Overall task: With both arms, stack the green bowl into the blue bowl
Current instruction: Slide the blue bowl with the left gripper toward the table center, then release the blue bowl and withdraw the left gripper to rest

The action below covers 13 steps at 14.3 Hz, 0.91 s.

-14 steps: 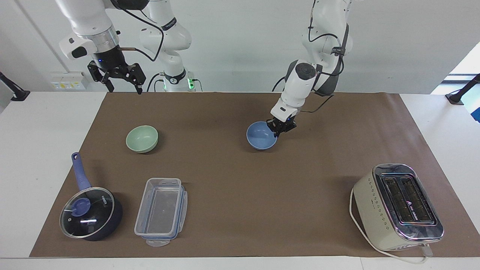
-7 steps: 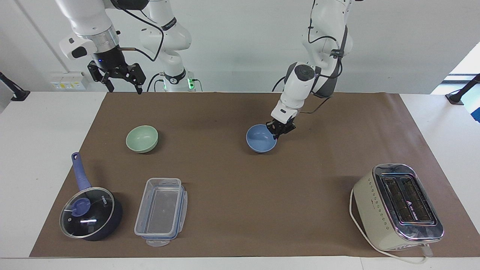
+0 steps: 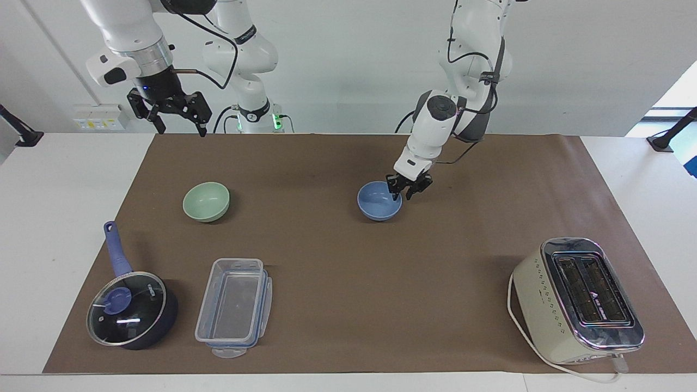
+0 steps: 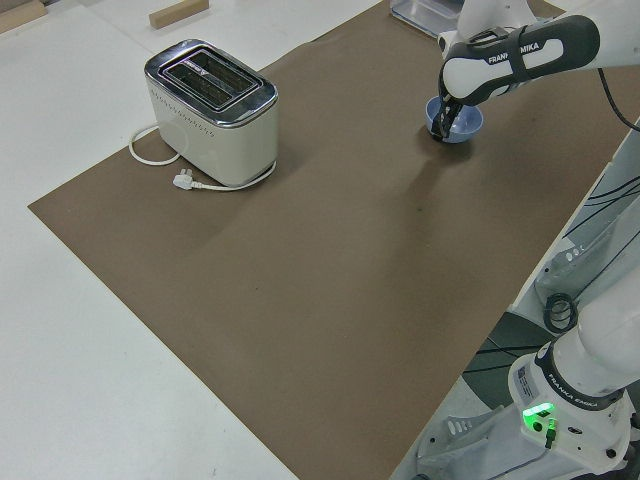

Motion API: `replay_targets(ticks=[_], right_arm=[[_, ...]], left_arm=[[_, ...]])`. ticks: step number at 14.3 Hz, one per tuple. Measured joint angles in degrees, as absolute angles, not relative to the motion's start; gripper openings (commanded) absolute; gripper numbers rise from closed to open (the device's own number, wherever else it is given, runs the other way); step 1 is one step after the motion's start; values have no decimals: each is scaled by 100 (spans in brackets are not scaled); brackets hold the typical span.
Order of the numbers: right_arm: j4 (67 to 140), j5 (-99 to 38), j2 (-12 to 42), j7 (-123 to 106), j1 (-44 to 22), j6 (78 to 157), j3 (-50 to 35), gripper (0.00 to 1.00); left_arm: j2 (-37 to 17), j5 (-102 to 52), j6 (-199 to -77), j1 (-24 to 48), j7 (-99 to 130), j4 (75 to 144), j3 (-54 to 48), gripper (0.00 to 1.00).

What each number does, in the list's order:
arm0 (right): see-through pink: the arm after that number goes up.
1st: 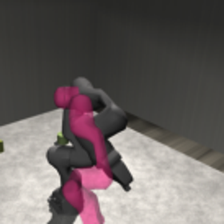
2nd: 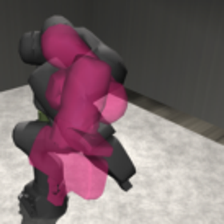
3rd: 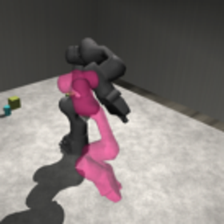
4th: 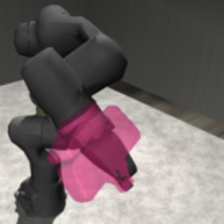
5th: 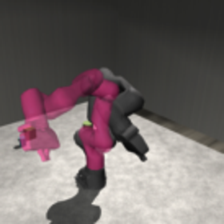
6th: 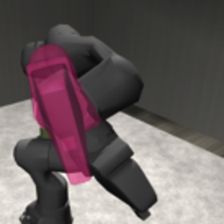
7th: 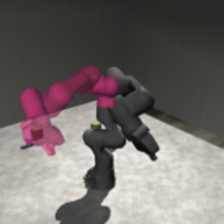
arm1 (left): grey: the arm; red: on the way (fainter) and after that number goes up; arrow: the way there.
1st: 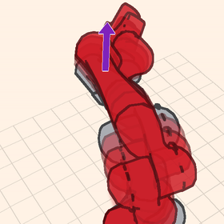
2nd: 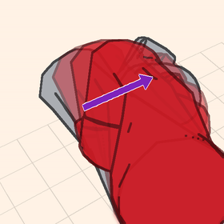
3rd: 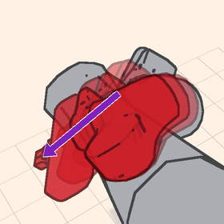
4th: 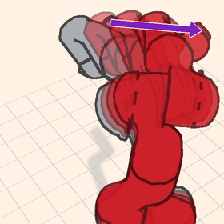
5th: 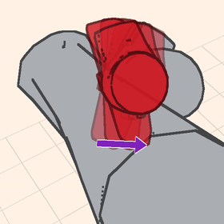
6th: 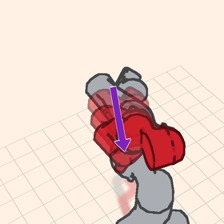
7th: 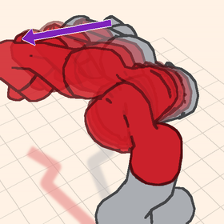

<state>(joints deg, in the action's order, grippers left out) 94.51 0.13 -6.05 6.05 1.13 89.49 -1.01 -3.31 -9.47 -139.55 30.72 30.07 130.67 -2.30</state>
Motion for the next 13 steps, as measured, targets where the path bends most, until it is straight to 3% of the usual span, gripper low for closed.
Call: replay_targets(ticks=[2, 4, 13], right_arm=[[9451, 13, -605, 605, 114, 8949, -101, 100], [9451, 13, -605, 605, 113, 8949, -101, 100], [9451, 13, -605, 605, 114, 8949, -101, 100]], left_arm=[[-320, -936, -13829, 3067, 2951, 12975, -212, 86], [-281, -930, -13329, 3000, 2685, 12686, -161, 99], [344, -590, -10589, 1401, 84, 10646, -55, 100]])
